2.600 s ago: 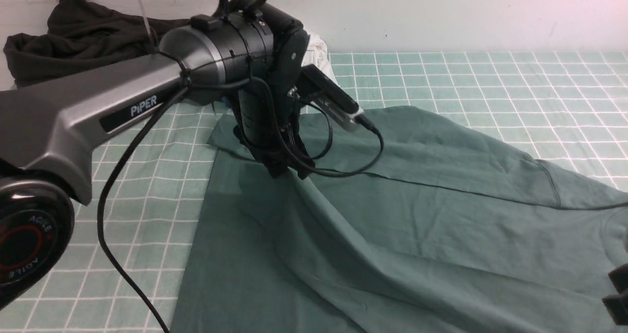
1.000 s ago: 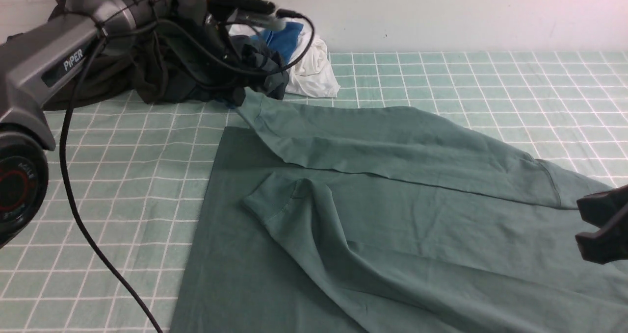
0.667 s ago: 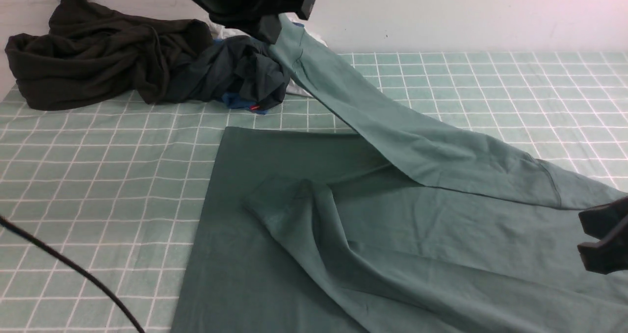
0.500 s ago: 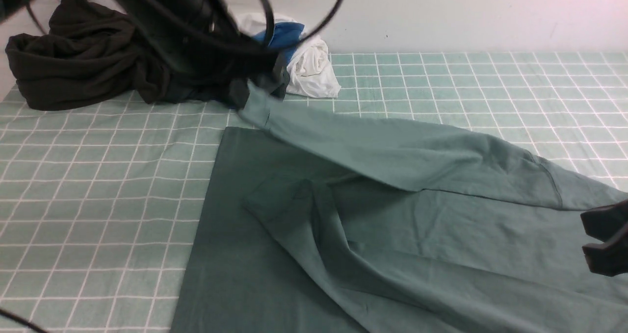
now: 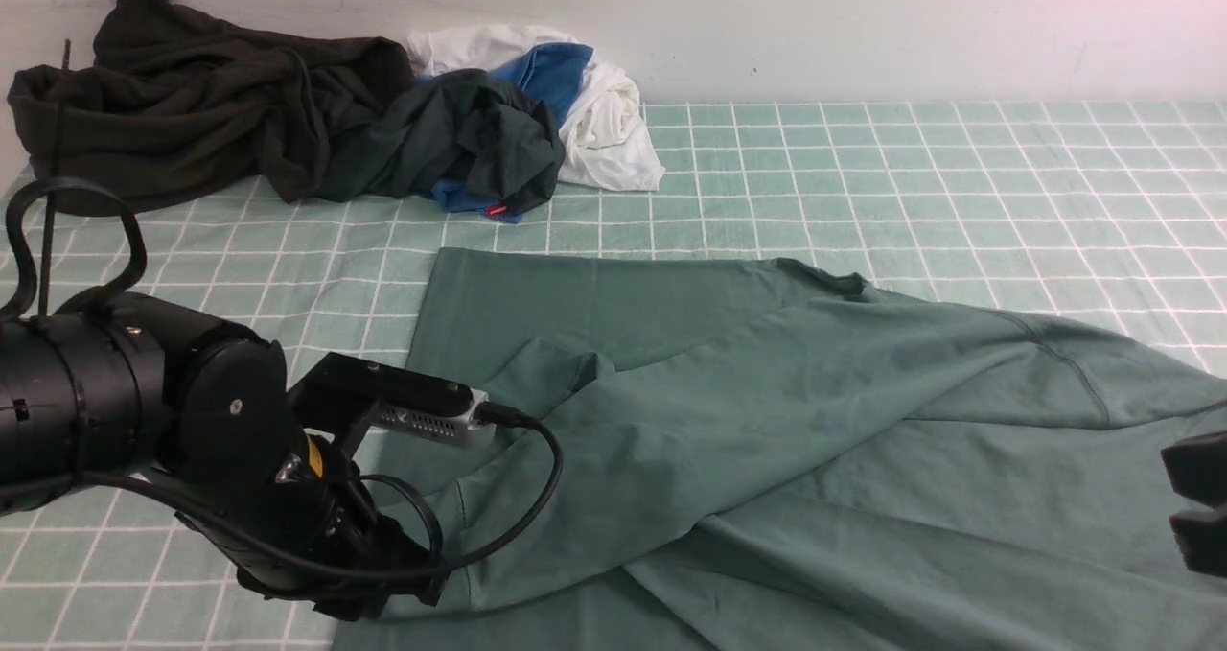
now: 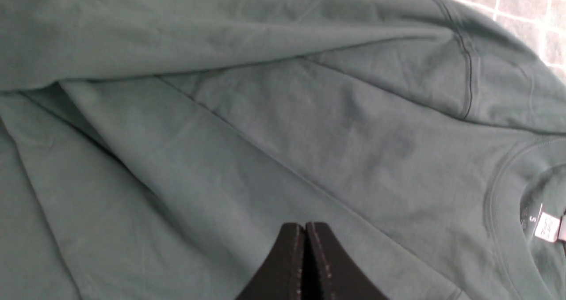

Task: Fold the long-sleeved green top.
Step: Use the left arm to drag and drop the cuff onto the cuff closest to the left arm, then use both arms simultaneously to clamp the lower edge of the clothing fabric

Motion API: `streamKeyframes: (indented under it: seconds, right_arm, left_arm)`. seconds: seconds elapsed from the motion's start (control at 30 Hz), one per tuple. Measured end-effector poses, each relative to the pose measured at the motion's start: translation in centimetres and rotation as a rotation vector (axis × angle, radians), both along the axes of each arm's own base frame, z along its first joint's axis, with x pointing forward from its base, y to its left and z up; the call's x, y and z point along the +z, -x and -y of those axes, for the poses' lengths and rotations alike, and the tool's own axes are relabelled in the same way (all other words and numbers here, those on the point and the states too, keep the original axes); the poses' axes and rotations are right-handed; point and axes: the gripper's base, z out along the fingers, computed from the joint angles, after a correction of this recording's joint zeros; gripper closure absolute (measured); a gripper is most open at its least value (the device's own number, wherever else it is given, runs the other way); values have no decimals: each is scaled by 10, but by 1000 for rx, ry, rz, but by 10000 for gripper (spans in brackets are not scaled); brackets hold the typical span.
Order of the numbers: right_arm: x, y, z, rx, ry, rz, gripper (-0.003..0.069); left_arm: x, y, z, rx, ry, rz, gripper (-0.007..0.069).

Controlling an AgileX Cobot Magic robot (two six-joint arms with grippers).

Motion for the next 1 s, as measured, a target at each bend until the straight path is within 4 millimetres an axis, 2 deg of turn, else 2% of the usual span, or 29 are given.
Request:
streamKeyframes:
  seconds: [0.03, 0.07, 0.13, 0.23, 0.33, 0.37, 0.4, 0.43, 0.53, 0.63, 0.83, 1.0]
  right_arm:
    - [0, 0, 0, 1, 1, -5, 673]
    - [-3, 4, 0, 13, 7, -53, 673]
    - [-6, 9, -1, 37, 8, -110, 673]
    - [-8, 19, -8, 115, -39, -200, 673]
    - [-8, 28, -17, 223, -94, -263, 673]
    - [-8, 32, -22, 291, -107, -280, 673]
    - [-8, 32, -23, 300, -110, -280, 673]
    - [-7, 36, -28, 372, -128, -284, 673]
    - [-6, 38, -33, 441, -133, -264, 673]
    - [-5, 36, -35, 453, -135, -238, 673]
    - [-4, 35, -35, 451, -136, -228, 673]
    - [-4, 35, -35, 451, -143, -228, 673]
  left_arm:
    - [0, 0, 0, -4, -1, 1, 342]
    - [4, 4, 0, -37, -5, -4, 274]
    - [9, 11, 2, -102, -19, -20, 207]
    - [19, 36, 13, -291, -65, -91, 139]
    - [16, 58, 24, -472, -108, -157, 123]
    - [9, 69, 27, -562, -125, -181, 121]
    - [8, 70, 28, -569, -127, -184, 121]
    - [-1, 82, 32, -686, -148, -204, 121]
    - [-18, 95, 39, -842, -167, -193, 121]
    - [-27, 97, 45, -927, -190, -166, 121]
    - [-43, 94, 50, -971, -219, -195, 121]
    - [-45, 97, 55, -1021, -251, -209, 139]
